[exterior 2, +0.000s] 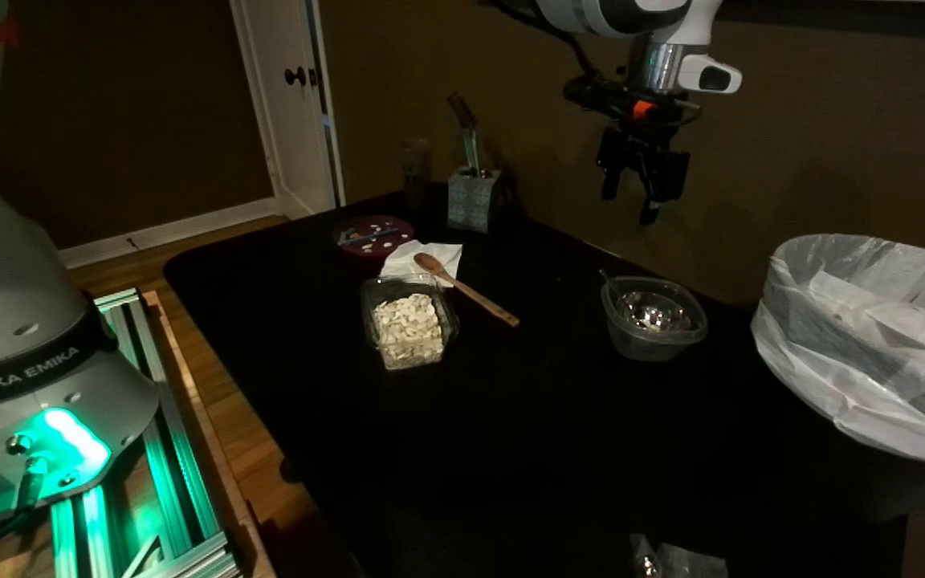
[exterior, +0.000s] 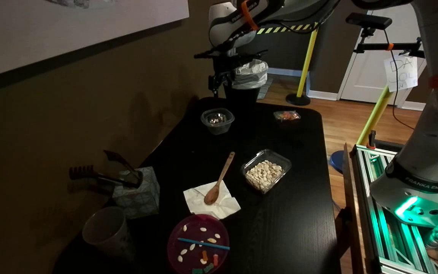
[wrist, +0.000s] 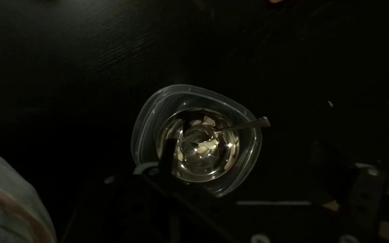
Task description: Move the container to the left then remove the bowl inside
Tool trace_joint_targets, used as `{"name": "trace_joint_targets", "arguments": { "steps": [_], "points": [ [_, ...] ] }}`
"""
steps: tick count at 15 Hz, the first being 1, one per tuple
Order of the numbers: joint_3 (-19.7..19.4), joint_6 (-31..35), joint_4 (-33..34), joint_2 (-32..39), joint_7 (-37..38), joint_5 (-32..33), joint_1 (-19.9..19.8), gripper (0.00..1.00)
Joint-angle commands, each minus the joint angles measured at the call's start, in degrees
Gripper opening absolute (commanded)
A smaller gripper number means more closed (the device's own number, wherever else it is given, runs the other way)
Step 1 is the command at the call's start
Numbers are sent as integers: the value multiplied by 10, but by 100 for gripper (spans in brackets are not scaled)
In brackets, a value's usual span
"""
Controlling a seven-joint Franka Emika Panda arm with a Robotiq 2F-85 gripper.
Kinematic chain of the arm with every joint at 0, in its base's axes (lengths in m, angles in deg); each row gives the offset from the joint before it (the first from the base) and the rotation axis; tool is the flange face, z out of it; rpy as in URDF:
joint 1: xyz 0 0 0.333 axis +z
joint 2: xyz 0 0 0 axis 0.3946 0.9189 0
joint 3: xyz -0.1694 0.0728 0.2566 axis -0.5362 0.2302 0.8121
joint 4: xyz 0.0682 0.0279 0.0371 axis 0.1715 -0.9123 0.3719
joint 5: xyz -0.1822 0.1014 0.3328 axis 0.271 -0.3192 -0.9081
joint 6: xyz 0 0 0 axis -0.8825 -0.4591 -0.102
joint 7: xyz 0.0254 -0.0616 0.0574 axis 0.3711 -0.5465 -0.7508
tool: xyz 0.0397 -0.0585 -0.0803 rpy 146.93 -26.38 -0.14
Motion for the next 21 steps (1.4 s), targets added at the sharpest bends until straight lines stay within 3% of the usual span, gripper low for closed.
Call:
{"name": "trace_joint_targets", "arguments": {
  "steps": [1, 3, 5, 9, 12, 21],
  "points": [
    [1, -1, 2, -1, 0, 0, -1, 100],
    [1, -1, 2, -8, 0, 0, 0, 100],
    [1, -23, 44, 36, 1, 0, -2, 100],
    [21, 16, 82, 115, -12, -17, -3, 100],
    [34, 8, 116, 161, -51, -3, -2, 100],
    [15, -27, 229, 261, -44, 49, 15, 100]
  ]
}}
